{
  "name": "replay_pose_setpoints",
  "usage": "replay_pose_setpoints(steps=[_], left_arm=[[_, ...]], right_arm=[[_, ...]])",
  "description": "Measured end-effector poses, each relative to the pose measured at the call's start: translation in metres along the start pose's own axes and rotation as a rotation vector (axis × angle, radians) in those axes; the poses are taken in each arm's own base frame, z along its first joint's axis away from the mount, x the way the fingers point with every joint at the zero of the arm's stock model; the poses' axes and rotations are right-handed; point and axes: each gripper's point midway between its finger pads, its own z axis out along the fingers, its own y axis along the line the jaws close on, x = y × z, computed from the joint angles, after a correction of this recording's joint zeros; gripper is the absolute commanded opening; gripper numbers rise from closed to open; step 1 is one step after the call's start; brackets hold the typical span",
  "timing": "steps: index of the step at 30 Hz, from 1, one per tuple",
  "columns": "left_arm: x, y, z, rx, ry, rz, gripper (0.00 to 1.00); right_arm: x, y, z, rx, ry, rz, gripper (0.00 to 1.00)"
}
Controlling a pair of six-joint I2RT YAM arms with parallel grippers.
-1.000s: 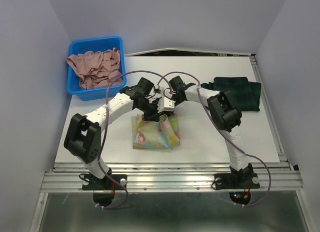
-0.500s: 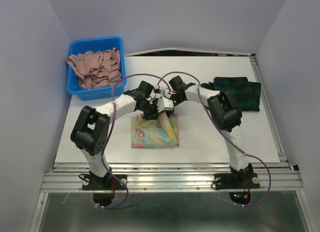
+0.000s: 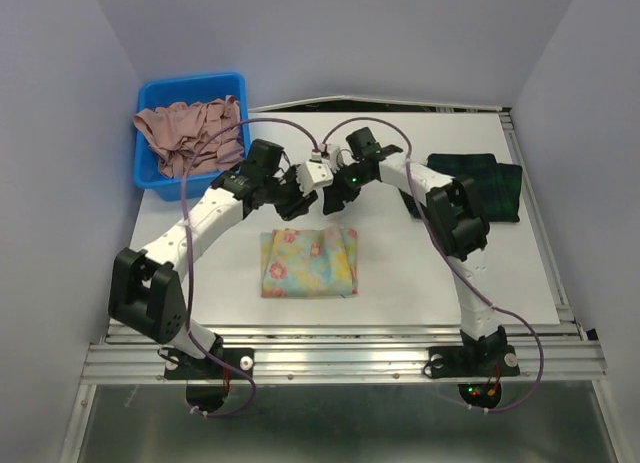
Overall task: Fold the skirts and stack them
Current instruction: Fold the skirt
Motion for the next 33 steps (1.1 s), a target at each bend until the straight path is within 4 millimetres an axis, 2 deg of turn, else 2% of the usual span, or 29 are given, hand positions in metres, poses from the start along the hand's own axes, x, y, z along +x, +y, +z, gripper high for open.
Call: replay_pose_setpoints(steps=[2, 5, 7, 8, 11, 14, 15, 16, 18, 20, 22, 23, 27, 31, 33], left_arm=[[-0.007, 0.007, -0.016, -0.04, -0.031, -0.04, 0.5], [-0.012, 0.008, -0.033, -0.069, -0.076, -0.132, 0.49], [-0.006, -0.003, -0.032, -0.053, -0.096, -0.213, 0.47], [-0.001, -0.01, -0.03, -0.036, -0.096, -0.25, 0.46], [0.026, -0.034, -0.014, 0.018, -0.067, -0.381, 0.42], [0.052, -0.052, -0.002, 0.053, -0.02, -0.51, 0.35], [0.056, -0.053, 0.001, 0.058, -0.014, -0.546, 0.32], [0.057, -0.052, 0.004, 0.061, -0.011, -0.574, 0.31], [0.063, -0.045, 0.014, 0.053, -0.008, -0.633, 0.29], [0.075, -0.037, 0.024, 0.041, 0.007, -0.697, 0.27], [0.086, -0.032, 0.03, 0.033, 0.022, -0.739, 0.27], [0.093, -0.03, 0.034, 0.029, 0.035, -0.761, 0.26], [0.112, -0.028, 0.042, 0.017, 0.074, -0.804, 0.26], [0.12, -0.03, 0.053, 0.031, 0.093, -0.826, 0.26], [0.115, -0.025, 0.059, 0.043, 0.082, -0.831, 0.26]], right_arm=[[-0.009, -0.023, -0.016, 0.076, -0.021, 0.029, 0.72], [-0.019, -0.049, -0.053, 0.178, -0.06, 0.076, 0.64], [-0.023, -0.05, -0.071, 0.198, -0.08, 0.101, 0.6], [-0.026, -0.043, -0.086, 0.199, -0.097, 0.115, 0.58], [-0.034, 0.007, -0.119, 0.135, -0.157, 0.125, 0.55], [-0.028, 0.075, -0.126, 0.008, -0.18, 0.131, 0.55], [-0.018, 0.106, -0.118, -0.067, -0.174, 0.137, 0.56], [-0.015, 0.116, -0.115, -0.093, -0.171, 0.134, 0.56], [0.009, 0.155, -0.091, -0.202, -0.111, 0.15, 0.56], [0.036, 0.171, -0.064, -0.262, -0.028, 0.189, 0.56], [0.059, 0.168, -0.043, -0.267, 0.04, 0.254, 0.54], [0.073, 0.156, -0.03, -0.244, 0.078, 0.307, 0.53], [0.104, 0.12, -0.012, -0.165, 0.119, 0.437, 0.51], [0.102, 0.091, -0.019, -0.085, 0.075, 0.507, 0.51], [0.099, 0.079, -0.023, -0.047, 0.053, 0.525, 0.51]])
